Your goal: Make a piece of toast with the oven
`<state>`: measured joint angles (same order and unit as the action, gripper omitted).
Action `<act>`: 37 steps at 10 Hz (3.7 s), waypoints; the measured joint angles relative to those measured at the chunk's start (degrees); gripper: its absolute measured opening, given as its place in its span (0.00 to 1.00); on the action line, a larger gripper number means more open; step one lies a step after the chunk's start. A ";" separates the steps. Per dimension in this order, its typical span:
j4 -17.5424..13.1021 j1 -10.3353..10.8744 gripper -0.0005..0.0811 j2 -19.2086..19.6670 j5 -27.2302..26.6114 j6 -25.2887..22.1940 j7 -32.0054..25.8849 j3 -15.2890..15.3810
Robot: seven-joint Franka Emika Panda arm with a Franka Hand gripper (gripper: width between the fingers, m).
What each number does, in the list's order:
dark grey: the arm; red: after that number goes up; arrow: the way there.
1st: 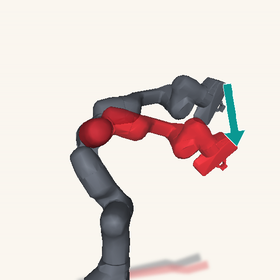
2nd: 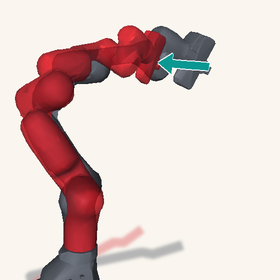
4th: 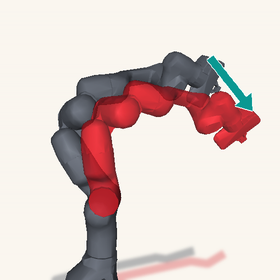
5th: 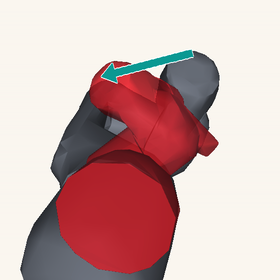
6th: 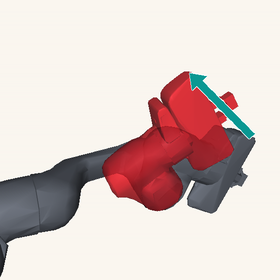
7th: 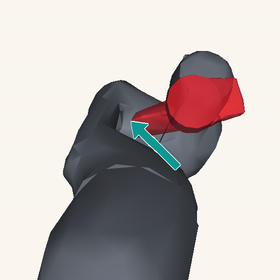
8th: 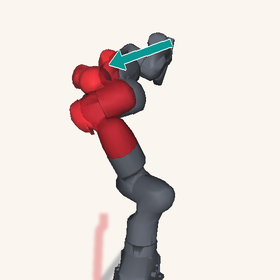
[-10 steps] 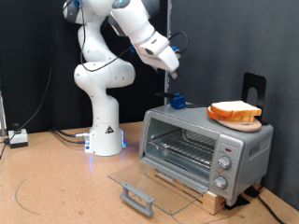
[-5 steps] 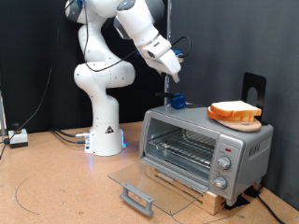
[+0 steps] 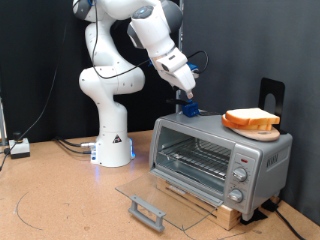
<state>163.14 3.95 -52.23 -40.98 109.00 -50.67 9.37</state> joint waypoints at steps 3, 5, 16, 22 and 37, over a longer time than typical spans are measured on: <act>0.28 0.42 1.00 0.07 0.00 -1.61 -2.03 0.10; 0.61 0.55 1.00 0.06 0.00 -1.56 -2.21 0.79; 3.77 0.77 1.00 0.08 -8.93 6.58 -1.94 11.96; 4.24 0.41 1.00 0.70 -12.34 9.23 -0.69 17.00; 4.48 -1.31 0.65 2.31 -12.12 8.44 -1.02 17.21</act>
<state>167.62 2.63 -49.93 -53.11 117.44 -51.69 26.58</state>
